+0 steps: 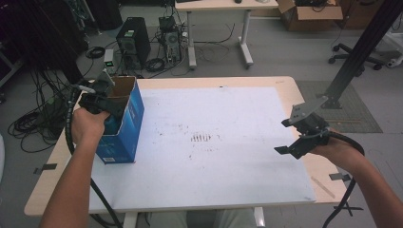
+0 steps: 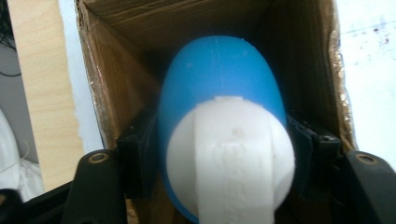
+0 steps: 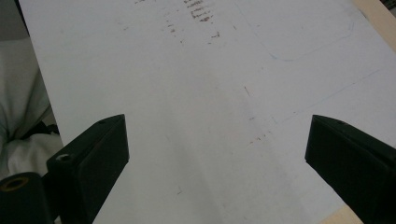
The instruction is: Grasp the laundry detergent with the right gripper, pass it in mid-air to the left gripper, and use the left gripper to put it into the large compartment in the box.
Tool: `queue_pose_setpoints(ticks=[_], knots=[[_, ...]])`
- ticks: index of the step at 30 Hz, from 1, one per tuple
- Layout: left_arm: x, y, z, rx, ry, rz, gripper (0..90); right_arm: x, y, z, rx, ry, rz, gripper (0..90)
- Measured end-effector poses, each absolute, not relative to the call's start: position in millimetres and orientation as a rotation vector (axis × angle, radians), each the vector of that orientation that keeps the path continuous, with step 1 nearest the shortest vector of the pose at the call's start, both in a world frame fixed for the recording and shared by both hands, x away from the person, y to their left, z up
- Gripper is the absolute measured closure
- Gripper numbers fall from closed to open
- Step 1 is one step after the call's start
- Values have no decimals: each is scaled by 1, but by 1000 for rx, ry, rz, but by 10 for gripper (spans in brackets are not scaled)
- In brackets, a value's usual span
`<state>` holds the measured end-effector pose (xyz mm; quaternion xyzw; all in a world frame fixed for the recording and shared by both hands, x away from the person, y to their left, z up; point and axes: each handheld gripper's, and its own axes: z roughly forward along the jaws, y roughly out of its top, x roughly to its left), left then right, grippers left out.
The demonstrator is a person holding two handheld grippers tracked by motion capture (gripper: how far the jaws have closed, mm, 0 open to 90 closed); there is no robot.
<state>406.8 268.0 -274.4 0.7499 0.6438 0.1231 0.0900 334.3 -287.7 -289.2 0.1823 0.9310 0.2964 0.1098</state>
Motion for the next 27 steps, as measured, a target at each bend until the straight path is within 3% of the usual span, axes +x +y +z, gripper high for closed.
queue_pose_setpoints(ticks=[3,17,27], knots=[[406,268,-271,2231,1918,371,313,334,-288,-289,539,2737,870,58],[394,267,-230,2182,1852,430,231,329,-287,-283,527,2727,880,58],[374,244,-193,2213,1690,450,167,324,-287,-276,517,2712,890,58]])
